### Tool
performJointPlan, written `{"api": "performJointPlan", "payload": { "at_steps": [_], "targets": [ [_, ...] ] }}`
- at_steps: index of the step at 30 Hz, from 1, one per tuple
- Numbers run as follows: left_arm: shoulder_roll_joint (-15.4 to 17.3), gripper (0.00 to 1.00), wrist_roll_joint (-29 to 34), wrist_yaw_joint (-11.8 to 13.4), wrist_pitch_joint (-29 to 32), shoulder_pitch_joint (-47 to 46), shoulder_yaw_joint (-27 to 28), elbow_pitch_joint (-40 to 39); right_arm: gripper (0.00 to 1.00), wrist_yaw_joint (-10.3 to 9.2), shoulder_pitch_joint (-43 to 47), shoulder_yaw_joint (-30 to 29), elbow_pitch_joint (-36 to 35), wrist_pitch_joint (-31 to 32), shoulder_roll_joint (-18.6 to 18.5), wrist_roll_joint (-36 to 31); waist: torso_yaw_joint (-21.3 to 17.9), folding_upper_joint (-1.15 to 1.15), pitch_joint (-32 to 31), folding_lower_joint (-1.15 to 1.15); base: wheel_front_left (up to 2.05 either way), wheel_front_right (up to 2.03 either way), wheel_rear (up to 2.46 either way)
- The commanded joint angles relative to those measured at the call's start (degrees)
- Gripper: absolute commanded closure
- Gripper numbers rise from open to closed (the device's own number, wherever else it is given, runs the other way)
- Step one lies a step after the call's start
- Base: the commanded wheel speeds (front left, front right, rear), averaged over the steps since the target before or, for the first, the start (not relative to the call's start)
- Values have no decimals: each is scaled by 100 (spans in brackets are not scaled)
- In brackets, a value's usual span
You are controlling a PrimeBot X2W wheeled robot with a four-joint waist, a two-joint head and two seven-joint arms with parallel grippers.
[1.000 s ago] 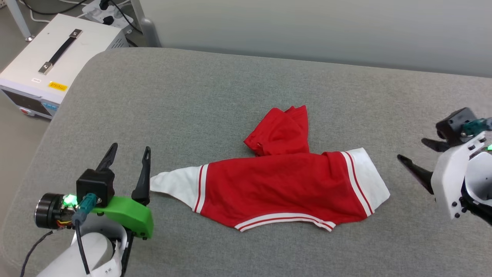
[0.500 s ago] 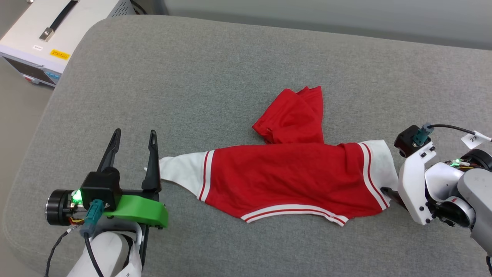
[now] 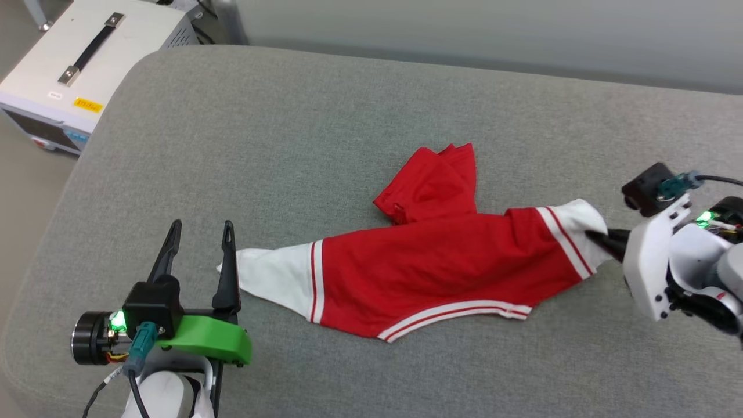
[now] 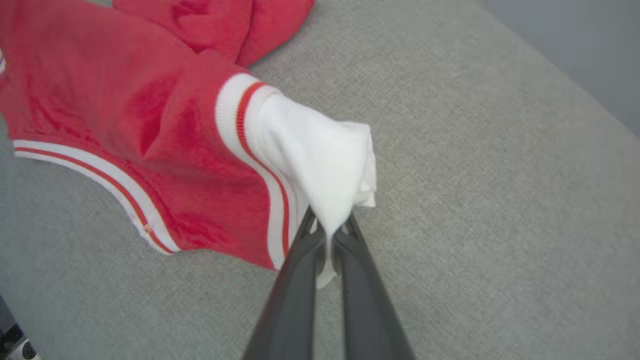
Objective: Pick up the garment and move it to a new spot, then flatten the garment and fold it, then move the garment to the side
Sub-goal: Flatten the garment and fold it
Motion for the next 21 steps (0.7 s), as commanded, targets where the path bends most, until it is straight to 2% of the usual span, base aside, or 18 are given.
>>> {"api": "performJointPlan", "payload": {
  "at_steps": [1,9,12,15,21],
  "targets": [
    [-72,0,93,-56,-33,144,65,33,100,-6,11,-114,-151,-111,-202,49,-215,0,-273,0,0,0,0],
    [-267,0,282,-263,-34,434,333,82,100,-6,1284,-1153,-858,-180,-1021,311,-437,0,-468,0,0,0,0],
    [-320,0,333,-328,-34,492,425,89,100,-6,1913,-1564,-910,-180,-1093,416,-510,0,-470,0,0,0,0],
    [-372,0,396,-403,-34,521,498,112,100,-6,2586,-1976,-933,-113,-993,384,-552,0,-461,0,0,0,0],
    [-484,0,514,-540,-34,482,593,172,100,-6,3646,-2596,-717,92,-374,447,-562,0,-437,0,0,0,0]
  ]
}}
